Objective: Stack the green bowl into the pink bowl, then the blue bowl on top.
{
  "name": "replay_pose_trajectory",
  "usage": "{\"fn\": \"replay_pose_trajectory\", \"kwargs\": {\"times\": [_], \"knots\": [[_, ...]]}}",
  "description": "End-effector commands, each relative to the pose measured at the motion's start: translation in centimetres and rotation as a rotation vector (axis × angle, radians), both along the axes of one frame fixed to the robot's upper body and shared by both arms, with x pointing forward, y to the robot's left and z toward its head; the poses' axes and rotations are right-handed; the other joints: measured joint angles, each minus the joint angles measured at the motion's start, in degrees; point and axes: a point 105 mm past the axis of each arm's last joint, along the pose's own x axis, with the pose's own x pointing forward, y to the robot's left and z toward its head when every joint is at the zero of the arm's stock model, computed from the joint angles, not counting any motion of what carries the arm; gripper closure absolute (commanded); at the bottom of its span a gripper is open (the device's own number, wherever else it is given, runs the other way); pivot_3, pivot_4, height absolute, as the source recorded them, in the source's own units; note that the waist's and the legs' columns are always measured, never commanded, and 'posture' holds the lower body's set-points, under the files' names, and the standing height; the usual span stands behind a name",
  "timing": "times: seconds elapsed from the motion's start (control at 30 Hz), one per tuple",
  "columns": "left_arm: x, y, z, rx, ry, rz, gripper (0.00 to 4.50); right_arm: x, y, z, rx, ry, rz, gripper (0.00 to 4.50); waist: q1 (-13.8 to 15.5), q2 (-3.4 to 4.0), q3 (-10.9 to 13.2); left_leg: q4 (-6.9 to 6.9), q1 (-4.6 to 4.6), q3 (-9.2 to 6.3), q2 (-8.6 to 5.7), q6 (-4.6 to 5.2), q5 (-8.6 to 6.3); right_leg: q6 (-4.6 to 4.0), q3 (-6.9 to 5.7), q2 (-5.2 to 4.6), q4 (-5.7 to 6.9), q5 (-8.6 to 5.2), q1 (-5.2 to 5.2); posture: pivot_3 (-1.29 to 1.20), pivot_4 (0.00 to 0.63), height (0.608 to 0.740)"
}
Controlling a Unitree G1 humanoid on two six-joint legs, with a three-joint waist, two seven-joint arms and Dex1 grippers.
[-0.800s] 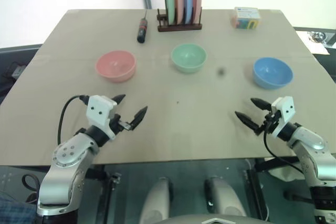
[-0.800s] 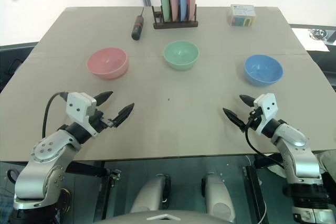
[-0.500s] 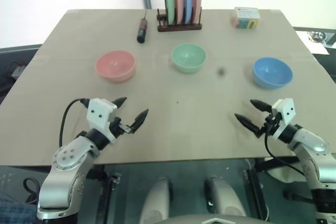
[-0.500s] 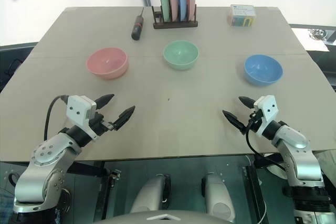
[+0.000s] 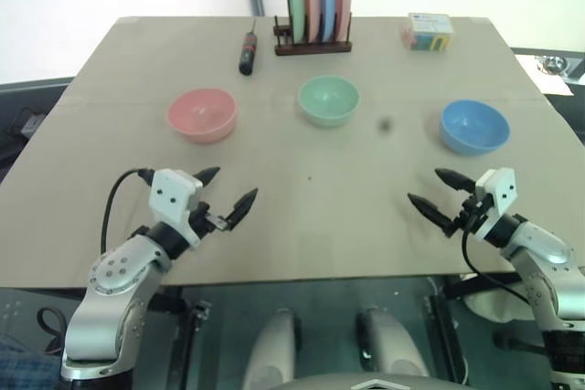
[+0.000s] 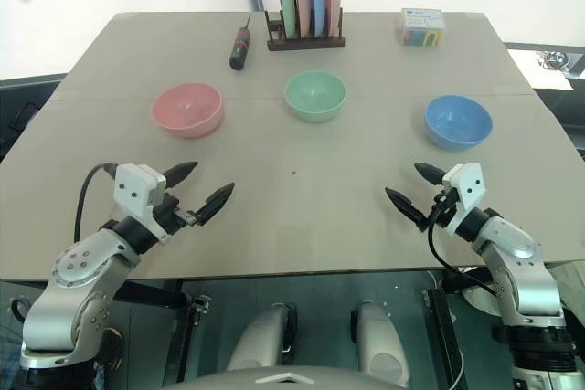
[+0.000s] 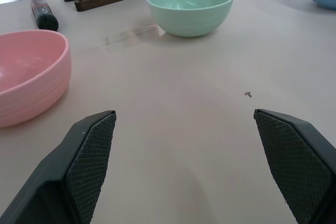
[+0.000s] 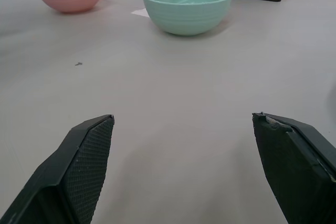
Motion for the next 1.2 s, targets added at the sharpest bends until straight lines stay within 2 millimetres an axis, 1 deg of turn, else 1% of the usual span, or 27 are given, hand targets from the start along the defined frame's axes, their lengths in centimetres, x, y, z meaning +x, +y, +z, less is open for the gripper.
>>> {"fn": "replay_pose_trajectory", "kwargs": {"times": [0.03,0.13,0.23,0.3,0.4,0.5,0.63,0.77,0.83,0.97,1.13,1.2], "knots": [[0.0,-0.4,1.3,0.025,-0.053,-0.021,0.0,-0.4,0.4,1.6,0.02,-0.066,0.017,0.06,0.0,0.0,0.0,0.0,0.0,0.0,0.0,0.0,0.0,0.0,0.0,0.0,0.0,0.0,0.0,0.0,0.15,0.74],[1.0,-0.1,1.2,0.058,-0.043,0.026,0.0,-0.8,1.7,2.6,0.051,-0.096,0.078,0.06,0.01,0.0,0.0,0.0,0.0,0.0,0.0,0.0,0.0,0.01,0.0,0.0,0.01,0.0,0.0,0.0,0.15,0.74],[2.1,-0.2,1.5,0.018,-0.018,0.047,0.0,-1.6,3.3,4.2,0.075,-0.142,0.164,0.06,0.04,0.0,0.0,0.04,0.0,-0.03,0.0,0.0,0.0,0.09,-0.02,0.01,0.06,-0.01,0.01,0.0,0.15,0.74],[2.6,-0.6,1.5,0.065,-0.02,0.032,0.0,-2.0,4.4,5.4,0.101,-0.179,0.207,0.06,-0.03,0.0,0.0,0.07,0.0,-0.04,0.0,0.0,0.0,0.28,-0.03,0.01,0.06,0.09,0.01,0.0,0.15,0.74],[4.3,0.2,1.5,0.164,0.006,0.078,0.0,-2.6,5.8,6.9,0.131,-0.225,0.27,0.06,-0.03,0.0,0.0,0.07,0.0,-0.05,0.0,0.0,0.0,0.28,-0.04,0.02,0.06,0.09,0.02,0.0,0.15,0.74],[6.1,0.9,2.1,0.257,0.007,0.118,0.0,-2.9,6.7,7.8,0.128,-0.249,0.304,0.06,0.07,-0.01,-0.01,0.11,-0.01,-0.13,-0.01,0.0,0.0,0.29,-0.12,0.04,0.11,0.09,0.02,0.0,0.15,0.74],[8.3,1.0,2.7,0.315,-0.002,0.143,0.0,-2.8,7.3,8.5,0.131,-0.264,0.314,0.06,0.2,-0.02,-0.01,0.13,-0.05,-0.12,-0.02,0.0,0.0,0.3,-0.11,0.02,0.07,0.09,0.03,0.0,0.15,0.74],[9.8,0.5,2.5,0.4,0.0,0.117,0.0,-2.8,7.5,9.0,0.129,-0.278,0.314,0.06,0.21,-0.02,0.0,0.12,-0.08,-0.12,-0.02,0.0,0.0,0.13,-0.12,0.02,0.06,0.2,0.02,0.0,0.15,0.74],[10.5,0.4,2.7,0.412,-0.006,0.114,0.0,-2.8,7.4,9.1,0.126,-0.284,0.31,0.06,0.12,-0.02,0.0,0.12,-0.08,-0.11,-0.02,0.0,0.0,0.13,-0.11,0.02,0.06,0.2,0.01,0.0,0.15,0.74],[11.8,0.4,2.9,0.438,-0.015,0.123,0.0,-2.7,7.3,9.2,0.119,-0.292,0.291,0.06,0.15,-0.04,0.0,0.12,-0.07,-0.12,-0.02,0.0,0.0,0.14,-0.12,0.03,0.09,0.2,0.01,0.0,0.15,0.74],[12.8,0.7,3.6,0.455,-0.047,0.142,0.0,-2.7,6.9,8.9,0.104,-0.288,0.269,0.06,0.16,-0.04,0.0,0.13,-0.09,-0.12,-0.02,0.0,0.0,0.13,-0.12,0.02,0.09,0.2,0.0,0.0,0.15,0.74],[13.2,1.2,3.8,0.456,-0.047,0.169,0.0,-2.7,6.9,8.8,0.101,-0.288,0.263,0.06,0.21,-0.04,0.01,0.13,-0.1,-0.12,-0.02,0.0,0.0,0.13,-0.12,0.02,0.09,0.2,0.0,0.0,0.15,0.74]]}}
